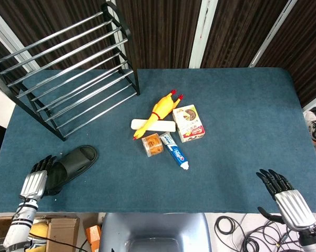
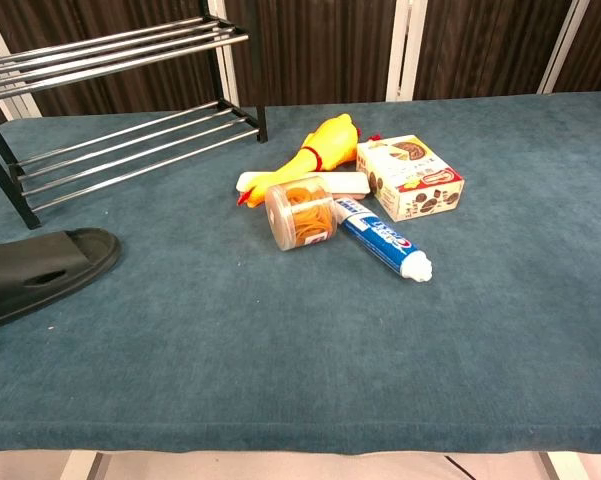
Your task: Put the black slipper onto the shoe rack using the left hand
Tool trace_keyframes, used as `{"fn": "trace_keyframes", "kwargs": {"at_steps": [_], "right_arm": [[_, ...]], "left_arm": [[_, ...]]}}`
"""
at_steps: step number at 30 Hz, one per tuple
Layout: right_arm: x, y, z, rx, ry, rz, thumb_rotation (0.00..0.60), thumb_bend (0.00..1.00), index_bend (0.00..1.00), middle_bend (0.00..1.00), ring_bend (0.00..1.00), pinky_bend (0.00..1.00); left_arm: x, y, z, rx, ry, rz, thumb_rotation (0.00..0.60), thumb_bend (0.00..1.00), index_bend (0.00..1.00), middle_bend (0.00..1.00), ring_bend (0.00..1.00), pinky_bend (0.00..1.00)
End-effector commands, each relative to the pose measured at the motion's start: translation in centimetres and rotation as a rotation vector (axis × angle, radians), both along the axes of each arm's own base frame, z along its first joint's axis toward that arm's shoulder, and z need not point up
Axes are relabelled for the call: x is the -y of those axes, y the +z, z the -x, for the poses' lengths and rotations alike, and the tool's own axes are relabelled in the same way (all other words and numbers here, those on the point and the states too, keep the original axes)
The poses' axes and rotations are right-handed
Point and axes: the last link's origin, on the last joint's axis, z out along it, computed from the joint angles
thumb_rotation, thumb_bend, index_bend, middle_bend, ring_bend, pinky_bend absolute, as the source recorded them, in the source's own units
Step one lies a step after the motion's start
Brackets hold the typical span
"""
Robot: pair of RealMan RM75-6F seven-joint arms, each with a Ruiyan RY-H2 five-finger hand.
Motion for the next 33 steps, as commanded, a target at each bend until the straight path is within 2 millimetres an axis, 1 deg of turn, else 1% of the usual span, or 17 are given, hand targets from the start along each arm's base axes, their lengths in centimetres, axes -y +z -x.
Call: {"fn": "trace_keyframes", "kwargs": {"at_steps": [1,6,14,16,18,20,22,24,25,27,30,32,33], "right_arm": [[0.0,0.0,0.0,-0.001,-0.001,0.000,0.600,0.16,0.00,0.05,0.01,0.14],[0.1,0.1,0.0,0.004,-0.002,0.004,0.600,0.16,0.00,0.05,0.01,0.14],[0.1,0.0,0.0,0.004,-0.001,-0.010,0.600,0.16,0.00,0.05,0.01,0.14],[0.0,0.1,0.0,0.008,-0.002,-0.008,0.600,0.16,0.00,0.05,0.01,0.14],[0.0,0.2,0.0,0.010,-0.002,-0.003,0.600,0.16,0.00,0.05,0.01,0.14],[0.0,0.3,0.1,0.012,-0.002,0.000,0.600,0.16,0.00,0.05,0.01,0.14],[-0.1,0.3,0.1,0.011,-0.003,0.000,0.600,0.16,0.00,0.05,0.01,0.14],[0.0,0.3,0.0,0.011,-0.001,-0.003,0.600,0.16,0.00,0.05,0.01,0.14],[-0.1,0.2,0.0,0.011,0.000,-0.004,0.600,0.16,0.00,0.05,0.01,0.14],[-0.1,0.2,0.0,0.010,0.000,-0.004,0.600,0.16,0.00,0.05,0.01,0.14],[-0.1,0.2,0.0,0.010,-0.001,-0.006,0.600,0.16,0.00,0.05,0.01,0.14],[-0.1,0.2,0.0,0.010,0.001,-0.006,0.600,0.16,0.00,0.05,0.01,0.14],[-0.1,0.2,0.0,0.011,0.001,-0.005,0.600,0.16,0.00,0.05,0.01,0.14]], "left_arm": [[0.0,0.3,0.3,-0.003,0.022,0.004,0.599,0.19,0.00,0.00,0.00,0.12],[0.0,0.2,0.5,0.013,0.050,0.028,0.599,0.19,0.00,0.00,0.00,0.13],[-0.9,0.1,1.3,0.039,0.085,0.029,0.599,0.19,0.00,0.00,0.01,0.20],[-1.1,0.0,1.5,0.040,0.089,0.026,0.599,0.19,0.00,0.00,0.03,0.22],[-1.1,0.0,1.8,0.041,0.104,0.036,0.600,0.19,0.00,0.03,0.08,0.27],[-1.1,0.0,2.0,0.048,0.124,0.057,0.600,0.19,0.01,0.11,0.15,0.29],[-1.0,0.0,2.1,0.051,0.141,0.079,0.600,0.19,0.06,0.17,0.22,0.30],[-1.0,0.1,2.2,0.054,0.154,0.100,0.600,0.19,0.11,0.23,0.28,0.35],[-1.0,0.2,2.1,0.058,0.158,0.105,0.600,0.19,0.13,0.26,0.30,0.39],[-1.0,0.3,1.9,0.072,0.157,0.110,0.600,0.19,0.18,0.33,0.37,0.50],[-1.1,0.7,1.0,0.145,0.146,0.069,0.600,0.19,0.31,0.51,0.54,0.70],[-1.1,1.0,0.4,0.205,0.133,0.036,0.600,0.20,0.37,0.58,0.61,0.79],[-1.0,1.1,-0.1,0.267,0.133,0.009,0.600,0.21,0.39,0.60,0.63,0.81]]}}
